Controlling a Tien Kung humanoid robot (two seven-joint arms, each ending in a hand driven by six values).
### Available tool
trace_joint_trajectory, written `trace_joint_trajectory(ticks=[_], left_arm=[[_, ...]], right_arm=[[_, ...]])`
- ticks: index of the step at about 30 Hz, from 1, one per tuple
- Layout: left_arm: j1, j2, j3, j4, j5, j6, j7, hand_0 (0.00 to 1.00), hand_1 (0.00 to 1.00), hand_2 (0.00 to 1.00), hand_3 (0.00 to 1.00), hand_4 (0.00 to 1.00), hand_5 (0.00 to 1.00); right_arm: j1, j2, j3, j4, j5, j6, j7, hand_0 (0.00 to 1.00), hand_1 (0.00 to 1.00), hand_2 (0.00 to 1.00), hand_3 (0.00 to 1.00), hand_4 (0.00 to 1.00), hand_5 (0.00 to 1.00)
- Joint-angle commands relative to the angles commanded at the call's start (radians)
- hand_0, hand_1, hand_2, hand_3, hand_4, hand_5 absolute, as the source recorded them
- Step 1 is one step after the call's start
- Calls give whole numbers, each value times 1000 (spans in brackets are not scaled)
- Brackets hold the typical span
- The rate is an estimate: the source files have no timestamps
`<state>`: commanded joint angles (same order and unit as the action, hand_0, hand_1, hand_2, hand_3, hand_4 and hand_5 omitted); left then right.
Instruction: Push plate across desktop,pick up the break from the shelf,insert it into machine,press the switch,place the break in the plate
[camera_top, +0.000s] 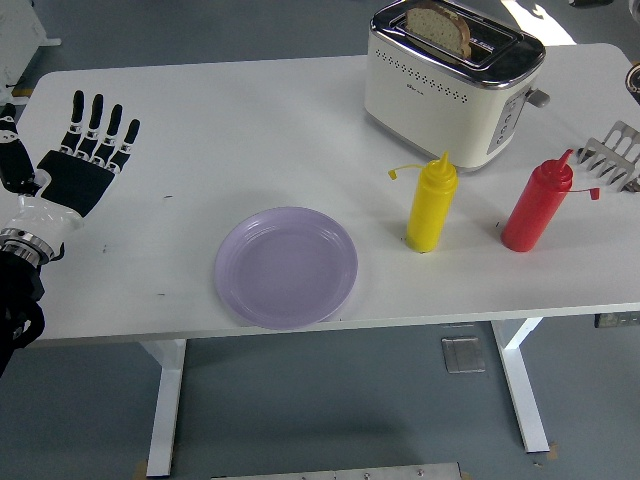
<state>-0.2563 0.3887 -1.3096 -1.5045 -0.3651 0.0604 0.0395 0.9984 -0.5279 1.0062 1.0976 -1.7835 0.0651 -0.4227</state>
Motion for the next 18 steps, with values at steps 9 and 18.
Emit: trace_joint_trajectory(ticks=[9, 18], left_arm=[[1, -7, -1, -2, 0, 1, 1, 838, 772, 713, 714, 809, 998], [1, -12, 2, -1, 0, 1, 0, 839, 772, 711, 714, 812, 998]], right_arm=[[-95, -35, 31, 68, -31, 79, -3, 296, 467, 592, 527, 278, 2], [-141, -3, 16, 28, -67, 97, 13, 320, 453, 555, 491, 266, 2]])
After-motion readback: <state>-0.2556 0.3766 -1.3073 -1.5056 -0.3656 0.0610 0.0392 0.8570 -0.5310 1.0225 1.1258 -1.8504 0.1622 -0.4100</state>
